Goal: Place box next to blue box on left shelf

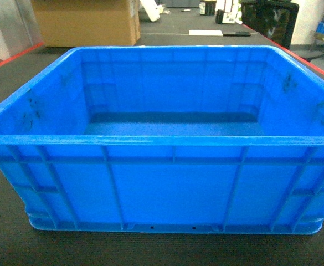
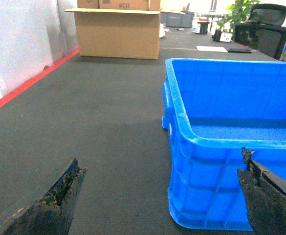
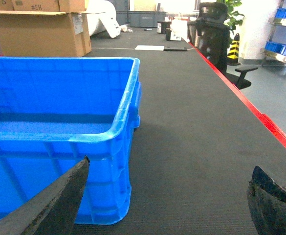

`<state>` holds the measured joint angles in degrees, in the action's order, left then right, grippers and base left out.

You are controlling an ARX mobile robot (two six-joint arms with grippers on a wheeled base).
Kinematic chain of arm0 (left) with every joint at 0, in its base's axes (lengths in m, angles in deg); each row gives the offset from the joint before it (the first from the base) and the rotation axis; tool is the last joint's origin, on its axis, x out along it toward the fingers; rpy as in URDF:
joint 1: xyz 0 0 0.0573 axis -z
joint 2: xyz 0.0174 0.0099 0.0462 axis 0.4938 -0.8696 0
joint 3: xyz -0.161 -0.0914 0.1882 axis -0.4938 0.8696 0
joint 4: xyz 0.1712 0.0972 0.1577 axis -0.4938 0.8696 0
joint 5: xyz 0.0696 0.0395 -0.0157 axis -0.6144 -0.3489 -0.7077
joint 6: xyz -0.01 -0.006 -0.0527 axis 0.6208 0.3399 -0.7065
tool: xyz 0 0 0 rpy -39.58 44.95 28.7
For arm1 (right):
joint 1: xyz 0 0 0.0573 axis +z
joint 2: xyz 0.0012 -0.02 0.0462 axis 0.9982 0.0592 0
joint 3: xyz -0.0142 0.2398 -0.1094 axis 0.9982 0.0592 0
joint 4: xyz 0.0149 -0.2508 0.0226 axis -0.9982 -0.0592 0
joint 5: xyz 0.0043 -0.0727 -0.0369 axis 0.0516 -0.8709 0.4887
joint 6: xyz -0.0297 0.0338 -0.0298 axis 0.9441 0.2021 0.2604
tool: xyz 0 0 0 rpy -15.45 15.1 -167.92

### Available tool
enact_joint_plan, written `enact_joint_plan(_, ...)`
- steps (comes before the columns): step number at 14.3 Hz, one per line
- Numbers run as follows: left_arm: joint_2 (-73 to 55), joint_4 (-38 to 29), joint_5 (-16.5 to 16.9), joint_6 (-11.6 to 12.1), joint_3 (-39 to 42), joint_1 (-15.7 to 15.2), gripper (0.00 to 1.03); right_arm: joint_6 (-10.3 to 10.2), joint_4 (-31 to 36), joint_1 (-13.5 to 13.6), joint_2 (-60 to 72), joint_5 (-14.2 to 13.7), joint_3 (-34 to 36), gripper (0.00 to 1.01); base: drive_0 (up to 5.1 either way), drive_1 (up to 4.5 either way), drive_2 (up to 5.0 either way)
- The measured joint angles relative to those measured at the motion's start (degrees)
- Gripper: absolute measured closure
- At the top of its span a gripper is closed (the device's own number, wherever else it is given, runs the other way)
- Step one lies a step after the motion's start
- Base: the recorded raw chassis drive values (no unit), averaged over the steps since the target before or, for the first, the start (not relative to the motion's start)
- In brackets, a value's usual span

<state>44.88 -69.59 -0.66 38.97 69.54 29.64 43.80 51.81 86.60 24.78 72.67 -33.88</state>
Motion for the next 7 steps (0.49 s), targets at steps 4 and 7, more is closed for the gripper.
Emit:
enact_joint_plan(4, 0.0, 0.0, 0.0, 0.0, 0.0, 0.0, 0.05, 0.0, 0.0, 0.0, 0.0, -0.02, 0.0, 0.03, 0.0, 0.0, 0.0)
enact_joint_plan(7, 0.0, 0.0, 0.0, 0.0, 0.0, 0.0, 0.05, 0.0, 0.0, 0.0, 0.0, 0.0, 0.0, 0.03, 0.0, 0.0, 0.0)
